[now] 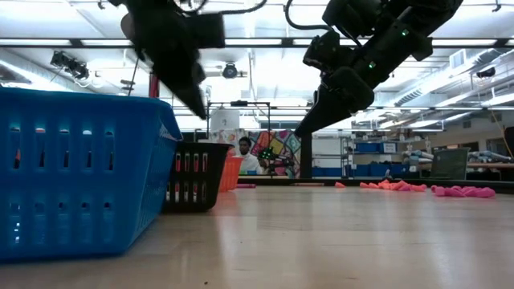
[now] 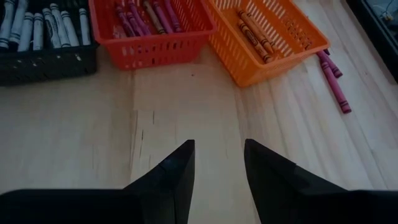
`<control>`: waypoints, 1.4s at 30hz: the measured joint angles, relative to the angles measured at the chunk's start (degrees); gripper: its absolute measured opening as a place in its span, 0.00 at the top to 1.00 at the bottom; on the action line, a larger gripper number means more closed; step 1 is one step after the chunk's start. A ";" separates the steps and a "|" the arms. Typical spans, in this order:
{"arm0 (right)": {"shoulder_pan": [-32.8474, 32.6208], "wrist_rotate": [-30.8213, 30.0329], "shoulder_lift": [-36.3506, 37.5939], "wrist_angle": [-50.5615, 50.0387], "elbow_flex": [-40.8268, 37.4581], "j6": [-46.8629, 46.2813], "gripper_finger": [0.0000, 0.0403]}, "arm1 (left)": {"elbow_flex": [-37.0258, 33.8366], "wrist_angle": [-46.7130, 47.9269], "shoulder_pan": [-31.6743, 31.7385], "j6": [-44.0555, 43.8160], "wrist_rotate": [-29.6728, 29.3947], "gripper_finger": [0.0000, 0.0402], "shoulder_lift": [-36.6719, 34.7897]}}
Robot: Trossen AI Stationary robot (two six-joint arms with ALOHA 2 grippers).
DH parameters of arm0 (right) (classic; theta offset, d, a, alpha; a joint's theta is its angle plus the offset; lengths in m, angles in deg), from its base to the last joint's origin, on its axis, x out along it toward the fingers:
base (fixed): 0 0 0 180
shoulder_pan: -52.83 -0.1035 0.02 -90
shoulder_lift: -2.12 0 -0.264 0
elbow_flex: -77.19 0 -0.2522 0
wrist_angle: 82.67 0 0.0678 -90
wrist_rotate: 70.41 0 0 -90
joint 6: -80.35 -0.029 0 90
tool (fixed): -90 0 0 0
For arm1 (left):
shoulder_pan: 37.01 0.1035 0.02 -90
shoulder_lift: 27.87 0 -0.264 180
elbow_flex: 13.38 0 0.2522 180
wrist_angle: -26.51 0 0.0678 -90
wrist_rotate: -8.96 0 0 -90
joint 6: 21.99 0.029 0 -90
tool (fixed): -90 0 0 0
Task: Sort crayons
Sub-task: Put the red crayon into the red basket
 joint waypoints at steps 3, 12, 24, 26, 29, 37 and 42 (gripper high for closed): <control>0.00 0.00 0.00 -0.12 0.00 0.04 0.64 | 0.00 -3.81 6.13 5.35 -0.47 0.61 0.02; 0.00 0.00 0.00 -0.03 0.00 0.66 0.64 | 0.00 -6.57 26.49 14.19 5.94 0.61 0.02; -0.05 0.47 -0.02 0.10 0.00 1.05 0.64 | -4.16 -11.29 45.06 22.63 11.03 0.61 6.94; -0.07 0.52 -0.02 0.13 0.00 1.03 0.64 | -4.87 -12.90 46.37 24.28 13.71 0.61 8.63; -0.07 0.55 -0.02 0.15 0.00 1.03 0.64 | -4.98 -13.26 47.20 26.83 16.46 0.61 11.15; -0.07 0.61 -0.04 0.23 0.00 1.03 0.64 | -4.87 -14.05 48.21 32.01 18.30 0.61 15.61; -0.07 0.61 -0.04 0.31 0.00 1.03 0.64 | -4.83 -15.07 50.33 31.49 18.97 0.61 16.44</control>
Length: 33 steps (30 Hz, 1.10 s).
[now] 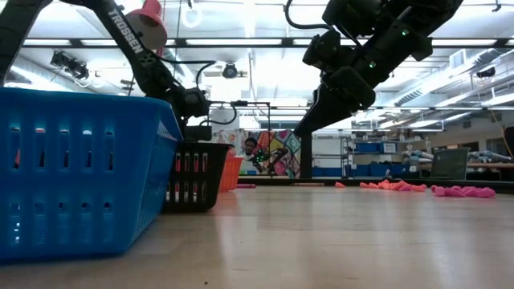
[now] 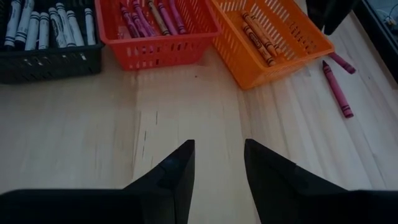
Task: Sort crayons
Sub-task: Put the red crayon into the red basket
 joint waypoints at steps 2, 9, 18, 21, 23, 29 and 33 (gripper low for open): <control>0.00 0.00 0.00 0.03 0.00 -0.02 0.64 | 0.00 -0.31 0.98 0.08 -0.47 0.61 0.00; 0.00 0.00 0.00 0.24 0.00 -0.02 0.64 | -0.20 -0.54 4.85 0.79 -0.89 0.61 0.15; 0.00 0.00 0.00 0.54 0.00 0.00 0.64 | -0.19 0.82 7.11 0.79 0.41 0.61 0.17; 0.01 0.76 0.00 0.65 0.00 -0.02 0.64 | -0.17 0.72 7.11 0.80 0.41 0.62 0.70; 0.01 0.90 -0.01 0.65 0.00 -0.03 0.64 | -0.09 0.69 7.13 0.78 0.58 0.64 1.24; 0.01 0.92 0.00 0.65 0.00 -0.04 0.64 | -0.02 0.62 7.13 0.50 0.12 0.75 2.49; 0.02 0.92 -0.01 0.65 0.00 -0.04 0.64 | -0.04 0.31 7.13 0.11 -0.11 0.87 2.60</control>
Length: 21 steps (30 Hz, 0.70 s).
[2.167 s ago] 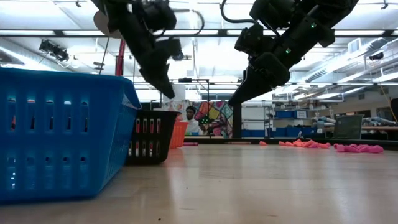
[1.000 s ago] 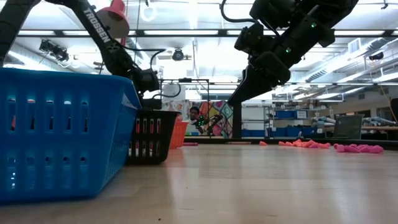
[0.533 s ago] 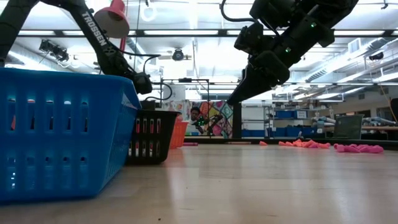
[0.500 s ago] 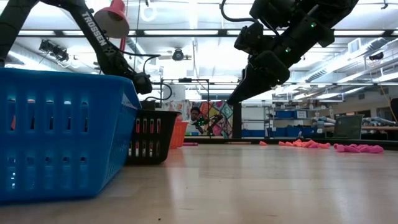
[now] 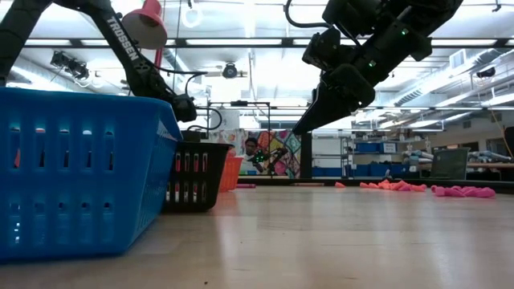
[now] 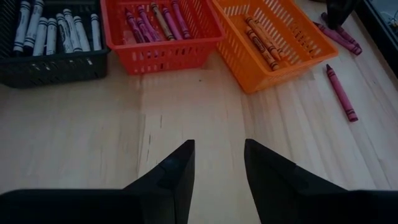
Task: Sort crayons
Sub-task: Put the red crayon into the red basket
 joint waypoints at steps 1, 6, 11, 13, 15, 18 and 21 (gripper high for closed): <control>0.00 0.00 0.01 0.02 0.00 0.00 0.64 | 0.00 0.02 0.00 -0.40 -0.04 0.90 0.00; 0.00 0.00 0.01 0.00 0.00 0.00 0.64 | -0.03 0.23 -0.02 -1.30 -0.02 0.95 -0.12; 0.00 0.02 0.01 0.00 0.00 0.00 0.64 | -0.25 0.75 -0.13 -1.73 -0.22 0.93 -1.92; 0.00 0.02 0.01 0.00 0.00 0.00 0.64 | -0.51 2.04 -0.25 -2.28 0.03 0.92 -3.23; 0.00 0.02 0.00 0.05 0.00 0.00 0.64 | -0.70 3.68 -0.32 -2.39 0.57 0.92 -4.64; 0.00 0.04 0.00 0.22 0.00 0.00 0.64 | -0.54 3.84 -0.76 -2.40 0.82 0.92 -6.74; 0.00 0.04 0.01 0.42 0.00 0.00 0.64 | -0.57 5.93 -1.30 -2.51 1.01 0.92 -8.70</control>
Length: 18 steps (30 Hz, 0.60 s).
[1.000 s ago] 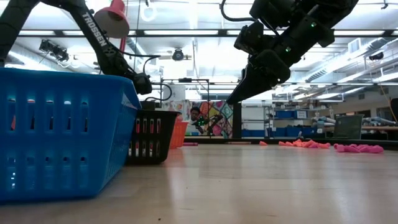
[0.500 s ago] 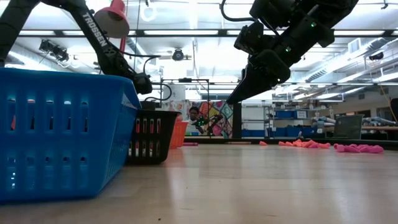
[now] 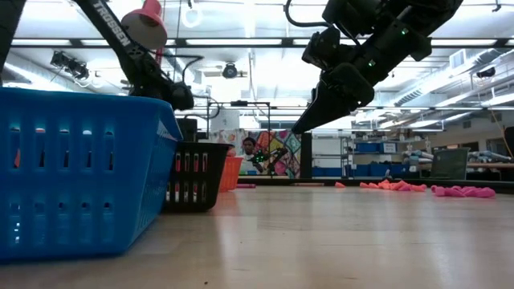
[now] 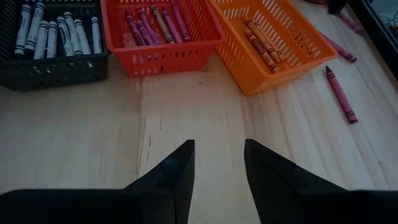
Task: Sort crayons
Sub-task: Put the red crayon into the red basket
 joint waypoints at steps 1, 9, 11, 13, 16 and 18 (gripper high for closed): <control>0.00 0.02 0.00 0.00 0.00 0.00 0.64 | 0.02 -0.08 -0.30 -0.23 0.00 0.91 -0.82; -0.02 0.07 0.00 0.07 0.00 0.00 0.64 | 0.11 2.53 -5.40 -4.46 4.12 0.91 -9.78; -0.02 0.05 0.00 0.11 0.00 -0.21 0.64 | 0.11 3.70 -7.43 -5.77 4.22 0.91 -11.97; -0.02 0.07 0.00 0.11 0.00 -0.39 0.64 | 0.13 5.51 -9.90 -7.44 4.25 0.91 -14.08; -0.02 0.07 0.00 0.15 0.00 -0.39 0.64 | 0.28 8.16 -14.22 -10.73 6.89 0.91 -16.07; -0.02 0.07 0.00 0.10 0.00 -0.39 0.64 | 0.28 10.54 -17.58 -13.71 9.81 0.91 -16.86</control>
